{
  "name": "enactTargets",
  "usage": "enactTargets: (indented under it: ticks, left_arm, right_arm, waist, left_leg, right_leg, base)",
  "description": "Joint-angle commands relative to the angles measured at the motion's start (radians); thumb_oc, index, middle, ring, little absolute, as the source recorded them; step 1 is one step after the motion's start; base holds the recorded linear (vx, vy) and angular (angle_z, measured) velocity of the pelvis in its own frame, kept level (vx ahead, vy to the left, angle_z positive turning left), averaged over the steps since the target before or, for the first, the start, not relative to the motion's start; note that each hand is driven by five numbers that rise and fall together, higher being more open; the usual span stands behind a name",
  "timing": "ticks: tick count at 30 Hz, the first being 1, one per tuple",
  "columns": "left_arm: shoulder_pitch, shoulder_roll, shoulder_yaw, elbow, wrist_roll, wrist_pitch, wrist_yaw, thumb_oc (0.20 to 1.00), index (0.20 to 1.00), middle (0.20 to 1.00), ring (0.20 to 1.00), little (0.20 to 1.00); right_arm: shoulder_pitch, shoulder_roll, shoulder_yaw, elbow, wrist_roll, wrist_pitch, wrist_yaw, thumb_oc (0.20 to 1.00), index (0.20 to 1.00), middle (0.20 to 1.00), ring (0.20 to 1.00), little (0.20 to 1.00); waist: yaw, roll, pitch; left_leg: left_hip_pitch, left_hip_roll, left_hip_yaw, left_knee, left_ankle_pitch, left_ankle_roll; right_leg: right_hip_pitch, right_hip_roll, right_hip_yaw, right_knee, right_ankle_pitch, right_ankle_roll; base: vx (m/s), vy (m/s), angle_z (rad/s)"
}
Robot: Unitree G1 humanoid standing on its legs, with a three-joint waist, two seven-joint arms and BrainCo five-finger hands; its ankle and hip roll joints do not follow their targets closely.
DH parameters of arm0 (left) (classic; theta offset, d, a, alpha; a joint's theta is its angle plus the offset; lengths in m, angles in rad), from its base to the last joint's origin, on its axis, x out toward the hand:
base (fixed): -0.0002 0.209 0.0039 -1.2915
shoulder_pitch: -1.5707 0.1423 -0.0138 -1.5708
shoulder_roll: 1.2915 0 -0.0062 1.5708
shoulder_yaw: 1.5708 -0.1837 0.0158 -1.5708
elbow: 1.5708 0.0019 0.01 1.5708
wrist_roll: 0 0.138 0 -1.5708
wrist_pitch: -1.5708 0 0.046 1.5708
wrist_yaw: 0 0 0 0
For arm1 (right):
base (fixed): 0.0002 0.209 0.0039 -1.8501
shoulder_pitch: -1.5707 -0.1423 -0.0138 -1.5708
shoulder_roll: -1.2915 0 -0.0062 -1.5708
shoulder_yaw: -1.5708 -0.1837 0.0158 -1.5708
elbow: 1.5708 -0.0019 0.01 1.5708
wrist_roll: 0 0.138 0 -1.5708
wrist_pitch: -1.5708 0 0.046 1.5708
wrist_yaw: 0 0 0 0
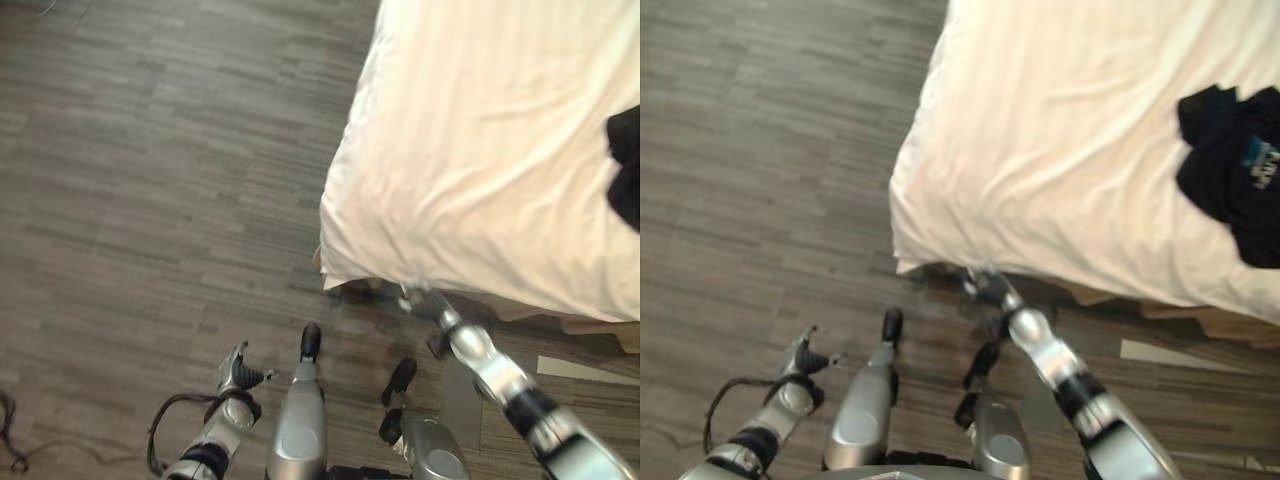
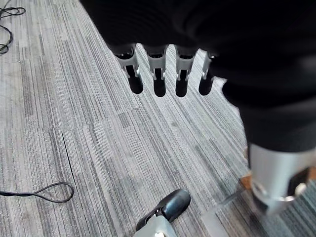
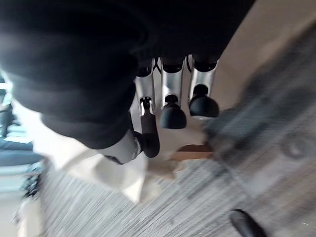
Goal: Tidy up the quilt and then pick up the clothes from the bed and put them into the laundry hamper.
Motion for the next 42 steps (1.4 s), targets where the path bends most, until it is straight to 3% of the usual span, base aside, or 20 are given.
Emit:
enactTargets:
  ticks: [1, 6, 12, 16, 22, 23, 24, 25, 26, 27, 28, 31, 32, 33, 34, 35, 36, 37, 39, 42]
  left_arm:
    - [0.032, -0.023, -0.046, 0.081, -0.003, -0.007, -0.016, 1.000, 1.000, 1.000, 1.000, 1.000]
    - [0.005, -0.036, -0.080, 0.028, -0.026, -0.021, -0.018, 1.000, 1.000, 1.000, 1.000, 1.000]
    - [-0.047, -0.041, -0.133, -0.017, -0.027, -0.029, -0.023, 1.000, 1.000, 1.000, 1.000, 1.000]
    - [-0.066, -0.046, -0.144, -0.011, -0.028, -0.030, -0.028, 1.000, 1.000, 1.000, 1.000, 1.000]
    - [-0.128, -0.046, -0.164, 0.081, 0.034, 0.000, -0.059, 1.000, 1.000, 1.000, 1.000, 1.000]
    - [-0.130, -0.040, -0.165, 0.081, 0.041, -0.001, -0.066, 1.000, 1.000, 1.000, 1.000, 1.000]
    - [-0.130, -0.040, -0.165, 0.081, 0.041, -0.001, -0.066, 1.000, 1.000, 1.000, 1.000, 1.000]
    - [-0.124, -0.036, -0.165, 0.077, 0.040, -0.003, -0.068, 1.000, 1.000, 1.000, 1.000, 1.000]
    - [-0.098, -0.030, -0.154, 0.064, 0.044, 0.001, -0.064, 1.000, 1.000, 1.000, 1.000, 1.000]
    - [-0.075, -0.025, -0.140, 0.067, 0.046, 0.004, -0.062, 1.000, 1.000, 1.000, 1.000, 1.000]
    - [-0.061, -0.027, -0.128, 0.076, 0.043, 0.003, -0.064, 1.000, 1.000, 1.000, 1.000, 1.000]
    - [-0.022, -0.028, -0.081, 0.122, 0.039, -0.004, -0.065, 1.000, 1.000, 1.000, 1.000, 1.000]
    - [-0.014, -0.038, -0.052, 0.127, 0.006, -0.007, -0.058, 1.000, 1.000, 1.000, 1.000, 1.000]
    - [-0.011, -0.049, -0.037, 0.138, -0.017, -0.011, -0.053, 1.000, 1.000, 1.000, 1.000, 1.000]
    - [-0.001, -0.055, -0.010, 0.149, -0.055, -0.016, -0.044, 1.000, 1.000, 1.000, 1.000, 1.000]
    - [-0.002, -0.061, -0.005, 0.155, -0.062, -0.021, -0.040, 1.000, 1.000, 1.000, 1.000, 1.000]
    - [-0.009, -0.069, -0.001, 0.170, -0.076, -0.026, -0.032, 1.000, 1.000, 1.000, 1.000, 1.000]
    - [-0.012, -0.075, -0.007, 0.175, -0.072, -0.029, -0.030, 1.000, 1.000, 1.000, 1.000, 1.000]
    - [-0.015, -0.073, -0.010, 0.169, -0.071, -0.035, -0.025, 1.000, 1.000, 1.000, 1.000, 1.000]
    - [-0.007, -0.089, -0.015, 0.171, -0.065, -0.037, -0.029, 1.000, 1.000, 1.000, 1.000, 1.000]
  right_arm:
    - [-0.007, -0.036, -0.089, -0.116, 0.127, -0.094, -0.017, 0.200, 0.200, 0.200, 0.200, 0.200]
    - [-0.127, -0.009, -0.169, -0.151, 0.173, -0.117, -0.119, 0.200, 0.200, 0.200, 0.200, 0.200]
    - [-0.201, -0.030, -0.236, 0.135, 0.097, -0.057, -0.231, 0.200, 0.200, 0.200, 0.200, 0.200]
    - [-0.150, -0.027, -0.294, 0.288, 0.089, -0.028, -0.247, 0.200, 0.200, 0.200, 0.200, 0.200]
    - [0.070, 0.041, -0.446, 0.467, 0.173, -0.009, -0.242, 0.200, 0.200, 0.200, 0.200, 0.200]
    - [0.099, 0.051, -0.450, 0.487, 0.166, -0.004, -0.233, 0.200, 0.200, 0.200, 0.200, 0.200]
    - [0.099, 0.051, -0.450, 0.487, 0.166, -0.004, -0.233, 0.200, 0.200, 0.200, 0.200, 0.200]
    - [0.125, 0.057, -0.455, 0.533, 0.154, 0.003, -0.228, 0.200, 0.200, 0.200, 0.200, 0.200]
    - [0.148, 0.073, -0.447, 0.589, 0.117, 0.017, -0.231, 0.200, 0.200, 0.200, 0.200, 0.200]
    - [0.169, 0.088, -0.437, 0.617, 0.097, 0.023, -0.230, 0.304, 0.304, 0.304, 0.304, 0.304]
    - [0.181, 0.096, -0.421, 0.635, 0.074, 0.030, -0.221, 1.000, 1.000, 1.000, 1.000, 1.000]
    - [0.215, 0.127, -0.355, 0.723, 0.011, 0.046, -0.183, 1.000, 1.000, 1.000, 1.000, 1.000]
    - [0.213, 0.125, -0.300, 0.752, -0.058, 0.058, -0.172, 1.000, 1.000, 1.000, 1.000, 1.000]
    - [0.216, 0.122, -0.270, 0.761, -0.097, 0.065, -0.168, 1.000, 1.000, 1.000, 1.000, 1.000]
    - [0.201, 0.117, -0.227, 0.761, -0.141, 0.070, -0.160, 1.000, 1.000, 1.000, 1.000, 1.000]
    - [0.199, 0.121, -0.209, 0.765, -0.163, 0.071, -0.161, 1.000, 1.000, 1.000, 1.000, 1.000]
    - [0.191, 0.121, -0.178, 0.764, -0.201, 0.076, -0.164, 1.000, 1.000, 1.000, 1.000, 1.000]
    - [0.181, 0.117, -0.166, 0.768, -0.220, 0.076, -0.174, 1.000, 1.000, 1.000, 1.000, 1.000]
    - [0.145, 0.105, -0.147, 0.759, -0.256, 0.075, -0.196, 1.000, 1.000, 1.000, 1.000, 1.000]
    - [0.142, 0.099, -0.138, 0.741, -0.293, 0.074, -0.198, 1.000, 1.000, 1.000, 1.000, 1.000]
  waist:
    - [-0.053, 0.033, -0.127]
    - [-0.079, 0.050, -0.115]
    - [-0.100, 0.073, -0.085]
    - [-0.122, 0.076, -0.078]
    - [-0.212, 0.076, -0.098]
    - [-0.218, 0.081, -0.106]
    - [-0.217, 0.081, -0.106]
    - [-0.211, 0.092, -0.118]
    - [-0.194, 0.093, -0.142]
    - [-0.178, 0.081, -0.164]
    - [-0.176, 0.068, -0.185]
    - [-0.183, 0.041, -0.234]
    - [-0.160, 0.042, -0.235]
    - [-0.147, 0.039, -0.234]
    - [-0.096, 0.010, -0.236]
    - [-0.075, -0.007, -0.233]
    - [-0.051, -0.013, -0.233]
    - [-0.037, -0.013, -0.233]
    - [-0.010, -0.002, -0.234]
    - [-0.039, 0.036, -0.260]
  left_leg:
    - [0.074, 0.027, 0.094, 0.041, -0.122, -0.030]
    - [0.087, 0.018, 0.143, 0.083, -0.150, -0.014]
    - [0.046, 0.013, 0.160, 0.158, -0.178, -0.015]
    - [0.017, 0.006, 0.165, 0.202, -0.200, -0.004]
    - [0.060, -0.001, 0.240, 0.176, -0.214, 0.006]
    - [0.077, 0.015, 0.274, 0.164, -0.210, 0.006]
    - [0.079, 0.016, 0.276, 0.163, -0.210, 0.005]
    - [0.106, 0.045, 0.316, 0.152, -0.227, -0.005]
    - [0.128, 0.088, 0.413, 0.141, -0.203, -0.011]
    - [0.146, 0.113, 0.462, 0.141, -0.190, -0.020]
    - [0.149, 0.129, 0.502, 0.152, -0.177, -0.027]
    - [0.209, 0.236, 0.589, 0.248, -0.134, -0.073]
    - [0.212, 0.307, 0.527, 0.376, -0.006, -0.114]
    - [0.206, 0.322, 0.454, 0.426, 0.024, -0.123]
    - [0.141, 0.202, 0.231, 0.476, -0.060, -0.062]
    - [0.102, 0.123, 0.145, 0.469, -0.096, -0.028]
    - [0.096, 0.024, 0.025, 0.393, -0.179, -0.013]
    - [0.090, -0.041, -0.046, 0.343, -0.208, -0.007]
    - [0.072, -0.143, -0.155, 0.265, -0.222, 0.001]
    - [0.160, -0.111, -0.095, 0.131, -0.195, 0.021]
  right_leg:
    - [-0.076, -0.070, 0.090, 0.163, -0.194, 0.081]
    - [-0.110, -0.075, 0.160, 0.184, -0.186, 0.082]
    - [-0.144, -0.093, 0.185, 0.201, -0.177, 0.083]
    - [-0.178, -0.107, 0.206, 0.245, -0.184, 0.085]
    - [-0.219, -0.114, 0.231, 0.278, -0.175, 0.105]
    - [-0.226, -0.126, 0.188, 0.291, -0.168, 0.106]
    - [-0.226, -0.125, 0.190, 0.292, -0.169, 0.106]
    - [-0.202, -0.162, 0.077, 0.313, -0.190, 0.113]
    - [-0.156, -0.220, -0.122, 0.354, -0.204, 0.080]
    - [-0.117, -0.223, -0.190, 0.350, -0.208, 0.063]
    - [-0.083, -0.208, -0.214, 0.313, -0.210, 0.064]
    - [-0.043, -0.074, -0.117, 0.189, -0.231, 0.040]
    - [-0.005, 0.008, -0.058, 0.126, -0.247, 0.014]
    - [0.018, 0.051, -0.017, 0.089, -0.247, -0.006]
    - [0.037, 0.076, 0.084, 0.062, -0.243, -0.006]
    - [0.030, 0.073, 0.140, 0.067, -0.226, -0.013]
    - [0.037, 0.086, 0.233, 0.050, -0.221, -0.001]
    - [0.044, 0.093, 0.276, 0.051, -0.221, 0.007]
    - [0.056, 0.118, 0.357, 0.044, -0.216, 0.024]
    - [0.072, 0.142, 0.403, 0.049, -0.217, 0.030]
  base:
    - [0.04, 0.097, -0.52]
    - [-0.02, 0.069, -0.67]
    - [-0.03, 0.025, -0.15]
    - [-0.01, 0.029, 0.03]
    - [0.00, 0.004, -0.22]
    - [0.00, -0.041, -0.56]
    - [0.01, -0.067, -0.72]
    - [-0.01, -0.131, -0.72]
    - [0.01, -0.196, -1.45]
    - [-0.01, -0.280, -1.99]
    - [0.06, -0.321, -3.07]
    - [0.18, -0.441, -2.44]
    - [0.24, -0.525, -3.46]
    - [0.29, -0.425, -3.55]
    - [0.17, -0.207, -2.96]
    - [0.23, -0.067, -2.69]
    - [0.18, 0.020, -3.11]
    - [0.22, 0.047, -2.86]
    - [0.14, 0.057, -1.77]
    - [0.11, 0.082, -1.47]
